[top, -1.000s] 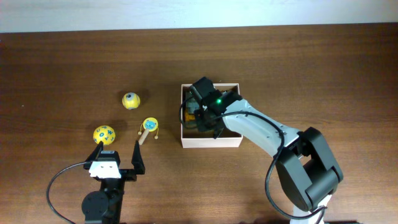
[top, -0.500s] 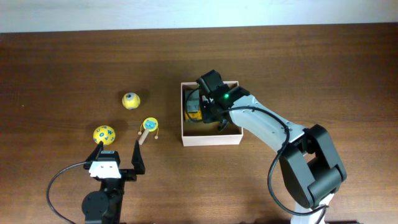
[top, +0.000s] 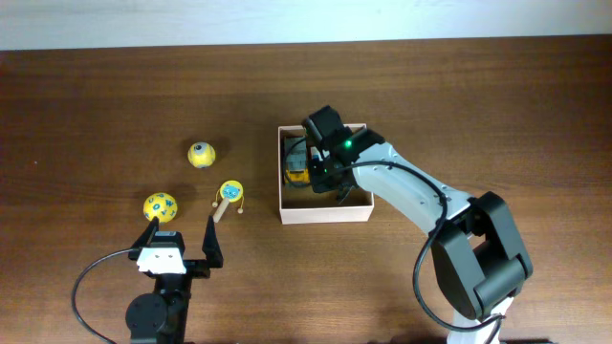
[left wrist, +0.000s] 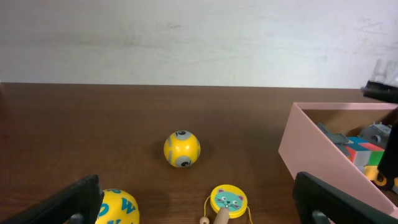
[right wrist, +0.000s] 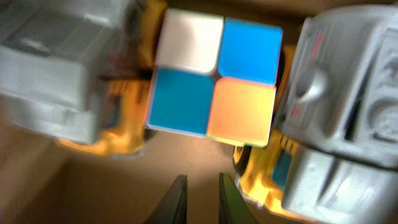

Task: Pack container
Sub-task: 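Raise the right gripper out of the box and move it right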

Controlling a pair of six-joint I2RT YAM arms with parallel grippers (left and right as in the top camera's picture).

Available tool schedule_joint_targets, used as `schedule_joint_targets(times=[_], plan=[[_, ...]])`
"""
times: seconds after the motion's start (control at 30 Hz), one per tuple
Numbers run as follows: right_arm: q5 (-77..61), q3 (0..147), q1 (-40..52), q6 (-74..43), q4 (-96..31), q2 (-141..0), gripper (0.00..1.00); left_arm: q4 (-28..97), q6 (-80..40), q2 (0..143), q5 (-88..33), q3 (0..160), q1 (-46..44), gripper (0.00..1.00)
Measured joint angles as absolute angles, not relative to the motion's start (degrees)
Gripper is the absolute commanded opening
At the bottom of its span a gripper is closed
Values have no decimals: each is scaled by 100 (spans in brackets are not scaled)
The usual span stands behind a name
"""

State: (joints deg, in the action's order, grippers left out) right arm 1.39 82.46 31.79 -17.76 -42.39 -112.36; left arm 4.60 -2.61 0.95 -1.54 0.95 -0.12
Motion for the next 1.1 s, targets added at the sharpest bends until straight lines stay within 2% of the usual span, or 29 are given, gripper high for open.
schedule_joint_targets(times=[0.37,0.43,0.6,0.67,0.87,0.93,0.97,1.1], plan=[[152,9708,3044,-1737,-5605,-10820,16,460,-261,95,-156,95,-12,99],[268,9904,2862,-1761,-5769,-10733,20,460,-261,95,-154,95,-12,99],[569,10073,1927,-1796,-6121,-10639,22,460,-261,95,-156,95,-12,99],[666,10071,1352,-1813,-6285,-10639,31,460,-261,95,-156,95,-12,99],[749,10071,309,-1815,-6490,-10641,67,460,-261,95,-154,95,-12,99],[760,10071,102,-1798,-6556,-10645,84,460,-261,95,-154,95,-12,99],[770,10071,-27,-1800,-6608,-10656,99,460,-261,95,-154,95,-12,99],[773,10027,-311,-1802,-6696,-10772,99,460,-261,95,-154,95,-12,99]])
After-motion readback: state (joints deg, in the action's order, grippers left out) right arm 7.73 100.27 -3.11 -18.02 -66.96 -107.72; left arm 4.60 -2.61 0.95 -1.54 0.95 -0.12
